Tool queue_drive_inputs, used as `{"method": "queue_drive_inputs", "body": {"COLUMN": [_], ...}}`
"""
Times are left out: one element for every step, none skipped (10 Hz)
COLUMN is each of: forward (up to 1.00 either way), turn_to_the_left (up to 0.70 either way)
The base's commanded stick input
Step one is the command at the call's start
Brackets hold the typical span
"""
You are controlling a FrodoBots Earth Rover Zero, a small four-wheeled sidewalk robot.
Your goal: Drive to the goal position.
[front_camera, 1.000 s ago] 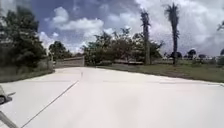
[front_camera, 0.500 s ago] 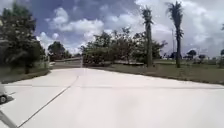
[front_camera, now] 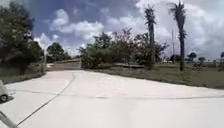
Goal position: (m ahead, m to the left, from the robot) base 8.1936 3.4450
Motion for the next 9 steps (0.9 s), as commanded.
{"method": "queue_drive_inputs", "body": {"forward": [0.85, 0.85, 0.85, 0.85, 0.85, 0.85, 0.85, 0.85, 0.85], "turn_to_the_left": [0.34, 0.34, 0.32, 0.14, 0.00, 0.00, 0.00, 0.00, 0.00]}}
